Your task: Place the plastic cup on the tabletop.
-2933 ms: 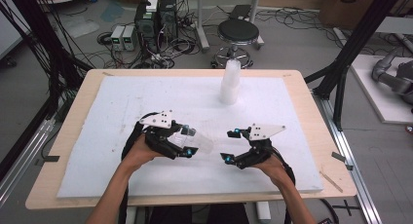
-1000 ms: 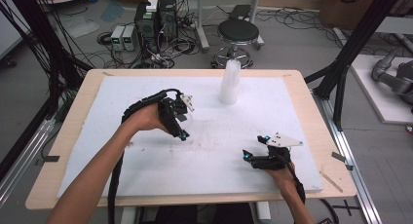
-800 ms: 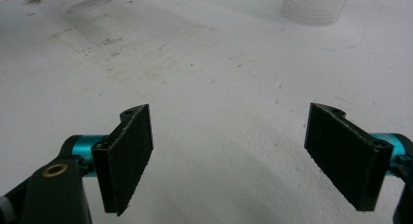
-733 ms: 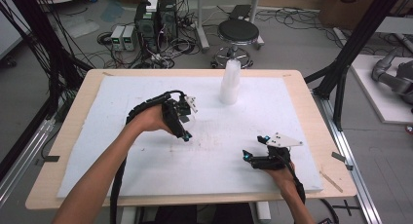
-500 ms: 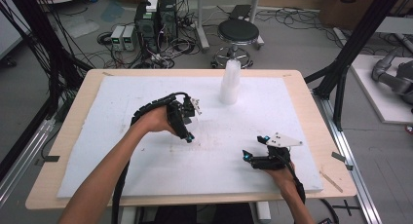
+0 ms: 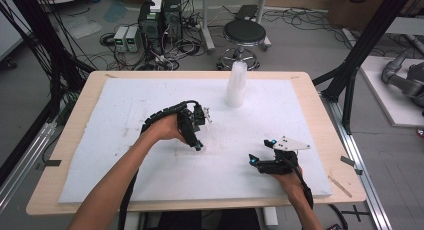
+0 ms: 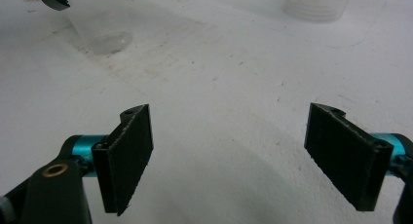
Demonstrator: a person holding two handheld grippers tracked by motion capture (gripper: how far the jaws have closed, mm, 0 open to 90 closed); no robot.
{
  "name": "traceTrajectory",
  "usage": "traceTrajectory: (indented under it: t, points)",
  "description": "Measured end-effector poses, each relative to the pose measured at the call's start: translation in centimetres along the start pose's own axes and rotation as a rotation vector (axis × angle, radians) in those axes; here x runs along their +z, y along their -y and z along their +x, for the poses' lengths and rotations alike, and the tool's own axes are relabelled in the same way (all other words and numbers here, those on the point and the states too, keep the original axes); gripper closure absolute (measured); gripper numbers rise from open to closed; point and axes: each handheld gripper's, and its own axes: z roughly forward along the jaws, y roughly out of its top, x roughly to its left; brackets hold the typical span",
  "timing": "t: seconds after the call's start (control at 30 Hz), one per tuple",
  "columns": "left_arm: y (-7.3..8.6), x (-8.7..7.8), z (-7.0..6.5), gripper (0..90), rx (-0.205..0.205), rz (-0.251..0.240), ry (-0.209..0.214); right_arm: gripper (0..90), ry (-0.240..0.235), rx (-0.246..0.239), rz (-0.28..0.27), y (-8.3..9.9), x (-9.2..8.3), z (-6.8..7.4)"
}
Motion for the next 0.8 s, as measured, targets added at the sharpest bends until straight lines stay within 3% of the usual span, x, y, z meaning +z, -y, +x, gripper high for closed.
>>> traceTrajectory:
  t: [0.27,0.37,0.57,0.8]
  points:
    - [-0.2,0.2,-0.1,30.1,-0.001,-0.004,-0.003,17.6,0.001,0.004,0.004,0.0,0.0,0.0]
    - [0.1,0.5,-0.1,27.3,-0.003,-0.015,0.017,17.6,-0.001,0.000,0.002,0.0,0.0,0.0]
    - [0.4,1.0,0.1,18.2,-0.011,-0.038,0.015,17.6,-0.003,0.002,0.004,0.0,0.0,0.0]
    - [1.0,0.9,0.2,16.2,-0.028,-0.061,0.020,17.6,-0.006,0.006,0.011,0.0,0.0,0.0]
